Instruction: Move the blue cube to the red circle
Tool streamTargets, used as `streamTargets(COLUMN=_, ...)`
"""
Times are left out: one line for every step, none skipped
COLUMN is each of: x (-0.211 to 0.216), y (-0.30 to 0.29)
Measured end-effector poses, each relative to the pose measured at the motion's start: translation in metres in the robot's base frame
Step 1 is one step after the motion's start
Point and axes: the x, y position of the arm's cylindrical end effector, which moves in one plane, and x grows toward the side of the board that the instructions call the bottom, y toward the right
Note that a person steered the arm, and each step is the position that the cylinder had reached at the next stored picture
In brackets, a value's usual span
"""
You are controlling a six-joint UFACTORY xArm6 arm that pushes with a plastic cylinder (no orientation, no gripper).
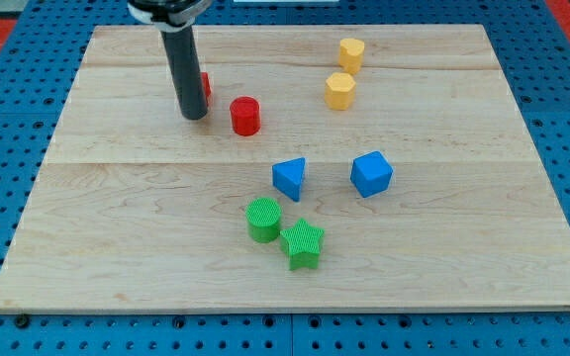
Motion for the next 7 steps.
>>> streamTargets(x=0.026, y=0.019)
streamTargets(x=0.023, y=0.049)
streamTargets(x=0.021, y=0.067)
streamTargets(x=0.021, y=0.079)
streamTargets(x=0.05, y=0.097)
streamTargets(x=0.078, y=0.117)
streamTargets(x=0.097, y=0.156)
